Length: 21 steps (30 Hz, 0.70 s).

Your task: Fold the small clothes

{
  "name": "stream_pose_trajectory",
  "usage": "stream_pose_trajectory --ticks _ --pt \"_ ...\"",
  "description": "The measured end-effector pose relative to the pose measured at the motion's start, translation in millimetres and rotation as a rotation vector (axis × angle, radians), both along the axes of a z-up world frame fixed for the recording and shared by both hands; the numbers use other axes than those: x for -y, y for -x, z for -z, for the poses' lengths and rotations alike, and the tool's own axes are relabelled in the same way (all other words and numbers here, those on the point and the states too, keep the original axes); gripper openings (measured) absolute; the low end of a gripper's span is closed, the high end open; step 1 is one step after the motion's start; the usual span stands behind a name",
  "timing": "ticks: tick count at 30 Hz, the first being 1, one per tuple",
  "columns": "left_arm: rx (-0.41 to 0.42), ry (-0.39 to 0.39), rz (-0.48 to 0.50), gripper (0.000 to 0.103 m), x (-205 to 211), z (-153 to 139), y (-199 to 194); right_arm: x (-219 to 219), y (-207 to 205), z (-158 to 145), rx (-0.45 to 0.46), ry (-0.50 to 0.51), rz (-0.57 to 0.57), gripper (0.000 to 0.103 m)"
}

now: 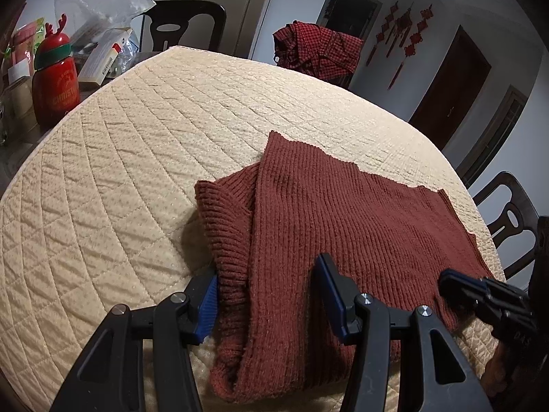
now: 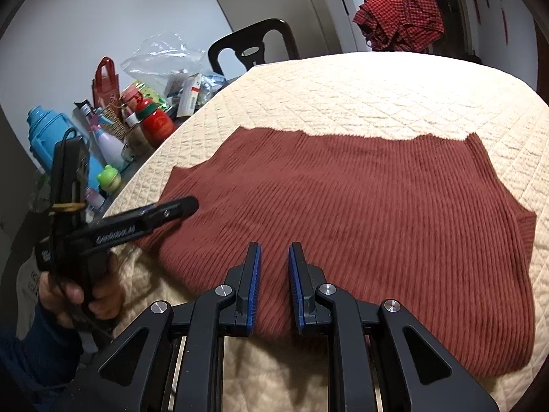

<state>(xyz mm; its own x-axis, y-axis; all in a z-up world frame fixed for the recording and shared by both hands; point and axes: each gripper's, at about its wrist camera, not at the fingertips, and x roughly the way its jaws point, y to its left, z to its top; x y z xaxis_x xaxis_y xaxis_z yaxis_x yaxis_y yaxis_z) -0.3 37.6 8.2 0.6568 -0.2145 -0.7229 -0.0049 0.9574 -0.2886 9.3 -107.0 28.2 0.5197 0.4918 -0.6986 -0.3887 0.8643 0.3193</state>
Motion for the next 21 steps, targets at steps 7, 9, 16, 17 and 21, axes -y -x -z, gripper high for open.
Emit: stream_pose_trajectory --ticks 7,9,16,17,21 --pt "0.0 -0.005 0.0 0.041 0 0 1 2 -7 1 -0.011 -0.01 0.013 0.017" --pt "0.002 -0.002 0.005 0.028 1 -2 2 4 -4 1 -0.01 -0.009 0.01 0.017" --pt "0.033 0.096 0.063 0.017 4 -28 1 24 8 -4 -0.005 -0.03 0.051 0.017" --pt "0.044 0.122 0.075 0.017 5 -34 1 28 9 -5 -0.002 -0.032 0.061 0.017" --pt "0.089 0.201 0.141 0.015 21 -64 -4 50 16 -12 0.017 -0.042 0.119 0.017"
